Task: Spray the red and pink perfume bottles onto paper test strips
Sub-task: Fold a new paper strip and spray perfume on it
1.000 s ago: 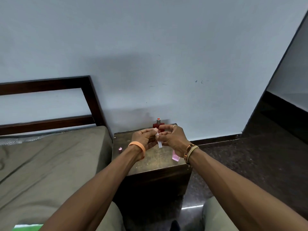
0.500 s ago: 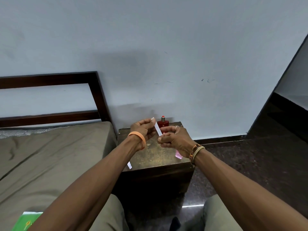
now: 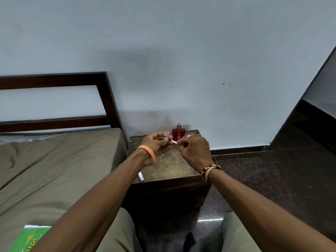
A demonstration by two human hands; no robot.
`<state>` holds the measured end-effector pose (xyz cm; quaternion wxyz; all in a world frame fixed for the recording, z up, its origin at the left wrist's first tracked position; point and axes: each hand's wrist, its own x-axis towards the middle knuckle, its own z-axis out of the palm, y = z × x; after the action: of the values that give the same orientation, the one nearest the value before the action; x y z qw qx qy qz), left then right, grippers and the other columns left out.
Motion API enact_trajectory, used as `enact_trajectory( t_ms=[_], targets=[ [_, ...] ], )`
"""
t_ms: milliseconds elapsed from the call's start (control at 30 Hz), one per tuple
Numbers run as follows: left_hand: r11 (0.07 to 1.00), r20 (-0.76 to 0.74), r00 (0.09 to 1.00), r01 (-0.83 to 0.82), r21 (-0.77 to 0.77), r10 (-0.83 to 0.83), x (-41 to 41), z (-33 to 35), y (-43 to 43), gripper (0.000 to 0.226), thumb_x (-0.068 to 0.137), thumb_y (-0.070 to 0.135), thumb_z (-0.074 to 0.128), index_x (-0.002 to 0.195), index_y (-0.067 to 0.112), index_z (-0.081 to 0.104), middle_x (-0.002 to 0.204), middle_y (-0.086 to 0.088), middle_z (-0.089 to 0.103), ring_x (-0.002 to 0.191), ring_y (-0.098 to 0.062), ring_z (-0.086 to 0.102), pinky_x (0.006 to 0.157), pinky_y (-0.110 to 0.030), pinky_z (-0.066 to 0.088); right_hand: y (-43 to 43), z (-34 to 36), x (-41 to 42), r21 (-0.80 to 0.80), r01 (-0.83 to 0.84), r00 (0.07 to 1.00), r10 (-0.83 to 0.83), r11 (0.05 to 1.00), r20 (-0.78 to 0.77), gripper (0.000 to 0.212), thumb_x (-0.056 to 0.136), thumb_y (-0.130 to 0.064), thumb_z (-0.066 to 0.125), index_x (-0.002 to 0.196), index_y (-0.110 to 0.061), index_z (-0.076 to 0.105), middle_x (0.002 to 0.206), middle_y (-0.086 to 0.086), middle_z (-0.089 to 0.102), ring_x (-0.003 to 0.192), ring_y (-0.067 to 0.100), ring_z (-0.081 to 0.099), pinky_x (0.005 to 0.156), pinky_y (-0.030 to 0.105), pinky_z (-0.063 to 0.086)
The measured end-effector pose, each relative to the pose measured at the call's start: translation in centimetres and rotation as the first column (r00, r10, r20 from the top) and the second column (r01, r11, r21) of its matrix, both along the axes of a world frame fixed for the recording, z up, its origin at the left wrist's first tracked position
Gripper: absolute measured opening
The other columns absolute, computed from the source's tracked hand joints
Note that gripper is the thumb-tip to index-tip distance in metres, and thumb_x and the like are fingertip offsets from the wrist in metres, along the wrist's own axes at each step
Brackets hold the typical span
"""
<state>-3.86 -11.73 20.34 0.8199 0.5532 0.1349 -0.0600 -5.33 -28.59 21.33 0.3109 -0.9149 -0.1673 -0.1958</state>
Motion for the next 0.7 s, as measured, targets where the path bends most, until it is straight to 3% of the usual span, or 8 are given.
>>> enact_trajectory(
  t_ms=[133, 200, 267, 300, 367, 400, 467, 700],
  targets=[
    [0.999, -0.005, 1.0, 0.028, -0.047, -0.028, -0.2, -0.8, 0.7, 0.013, 0.082, -0.002, 0.066, 0.091, 0.007, 0.071, 0.099, -0.014, 0.073, 0.078, -0.022, 0.071, 0.069, -0.033, 0.058, -0.1, -0.4, -0.1, -0.046, -0.048, 0.998, 0.05, 0.998, 0.036, 0.012, 0.084, -0.015, 0.068, 0.089, -0.019, 0.078, 0.095, 0.001, 0.072, 0.086, 0.019, 0.066, 0.073, 0.031, 0.051],
    [0.997, -0.007, 0.999, 0.031, -0.076, -0.032, -0.1, -0.9, 0.9, 0.013, 0.081, -0.001, 0.067, 0.089, 0.008, 0.072, 0.102, -0.015, 0.073, 0.081, -0.023, 0.072, 0.071, -0.034, 0.058, 0.0, -0.4, 0.1, 0.055, -0.059, 0.996, 0.063, 0.997, -0.069, 0.011, 0.083, -0.014, 0.071, 0.089, -0.019, 0.078, 0.093, -0.001, 0.073, 0.085, 0.014, 0.067, 0.077, 0.03, 0.054],
    [0.994, -0.012, 1.0, 0.023, -0.109, -0.024, 0.0, -0.7, 0.9, 0.012, 0.082, 0.002, 0.067, 0.091, 0.008, 0.072, 0.102, -0.015, 0.073, 0.083, -0.025, 0.072, 0.072, -0.035, 0.058, 0.2, -0.3, 0.4, 0.284, 0.01, 0.954, 0.076, 0.959, -0.29, 0.009, 0.081, -0.014, 0.077, 0.089, -0.016, 0.078, 0.085, -0.003, 0.074, 0.077, 0.01, 0.068, 0.072, 0.024, 0.056],
    [0.994, -0.012, 1.0, 0.009, -0.112, -0.01, 0.1, -0.6, 0.8, 0.011, 0.082, 0.004, 0.068, 0.092, 0.008, 0.071, 0.099, -0.015, 0.073, 0.083, -0.024, 0.072, 0.072, -0.034, 0.059, 0.3, -0.1, 0.4, 0.469, 0.087, 0.887, 0.146, 0.879, -0.439, 0.012, 0.08, -0.012, 0.079, 0.091, -0.011, 0.077, 0.082, 0.0, 0.073, 0.073, 0.011, 0.068, 0.069, 0.023, 0.057],
    [0.997, -0.01, 0.999, -0.047, -0.067, 0.047, 0.3, -0.5, 0.6, 0.011, 0.083, 0.006, 0.068, 0.093, 0.008, 0.07, 0.093, -0.013, 0.074, 0.078, -0.022, 0.072, 0.068, -0.03, 0.059, 0.6, 0.3, 0.2, 0.737, 0.31, 0.676, 0.406, 0.601, -0.615, 0.019, 0.08, -0.003, 0.078, 0.097, 0.0, 0.071, 0.078, 0.01, 0.072, 0.067, 0.017, 0.068, 0.062, 0.024, 0.057],
    [0.996, -0.009, 0.997, -0.082, -0.032, 0.082, 0.4, -0.5, 0.4, 0.01, 0.083, 0.006, 0.069, 0.093, 0.007, 0.07, 0.09, -0.012, 0.074, 0.076, -0.021, 0.072, 0.067, -0.028, 0.059, 0.7, 0.4, 0.1, 0.764, 0.389, 0.601, 0.487, 0.515, -0.634, 0.02, 0.08, 0.0, 0.076, 0.099, 0.002, 0.069, 0.078, 0.012, 0.072, 0.065, 0.018, 0.068, 0.06, 0.024, 0.057],
    [0.991, -0.006, 0.991, -0.131, 0.031, 0.132, 0.6, -0.5, -0.1, 0.011, 0.082, 0.007, 0.07, 0.093, 0.005, 0.07, 0.088, -0.013, 0.073, 0.074, -0.02, 0.071, 0.065, -0.027, 0.059, 0.9, 0.3, 0.1, 0.756, 0.454, 0.528, 0.541, 0.472, -0.655, 0.021, 0.081, 0.003, 0.074, 0.101, 0.003, 0.068, 0.078, 0.013, 0.072, 0.065, 0.018, 0.069, 0.061, 0.025, 0.059],
    [0.972, -0.002, 0.977, -0.214, 0.098, 0.215, 1.4, -1.5, -1.0, 0.009, 0.082, 0.01, 0.072, 0.088, 0.005, 0.069, 0.086, -0.014, 0.072, 0.073, -0.022, 0.07, 0.066, -0.03, 0.06, 1.1, -0.9, 0.6, 0.733, 0.523, 0.478, 0.563, 0.434, -0.674, 0.016, 0.085, 0.003, 0.069, 0.102, 0.004, 0.068, 0.079, 0.013, 0.072, 0.066, 0.018, 0.069, 0.068, 0.027, 0.058]
  ],
)
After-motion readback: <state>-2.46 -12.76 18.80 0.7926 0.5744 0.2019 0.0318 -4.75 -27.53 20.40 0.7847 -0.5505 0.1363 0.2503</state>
